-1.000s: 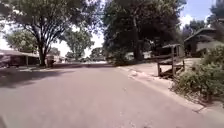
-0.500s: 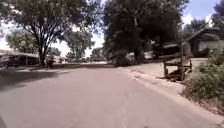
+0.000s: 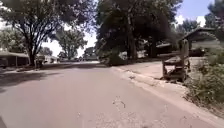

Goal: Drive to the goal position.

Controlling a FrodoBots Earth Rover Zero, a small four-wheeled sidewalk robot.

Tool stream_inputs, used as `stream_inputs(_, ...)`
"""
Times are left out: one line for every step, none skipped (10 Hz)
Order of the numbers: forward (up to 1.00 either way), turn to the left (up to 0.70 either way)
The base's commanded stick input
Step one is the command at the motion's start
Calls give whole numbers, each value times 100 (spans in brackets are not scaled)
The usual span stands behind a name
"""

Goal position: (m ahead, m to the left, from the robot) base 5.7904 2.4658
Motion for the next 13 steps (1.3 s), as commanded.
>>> stream_inputs(70, 3)
stream_inputs(70, 22)
stream_inputs(70, 35)
stream_inputs(70, 35)
stream_inputs(70, 35)
stream_inputs(70, 35)
stream_inputs(70, 35)
stream_inputs(70, 3)
stream_inputs(70, 0)
stream_inputs(70, 0)
stream_inputs(70, 0)
stream_inputs(70, 0)
stream_inputs(70, 0)
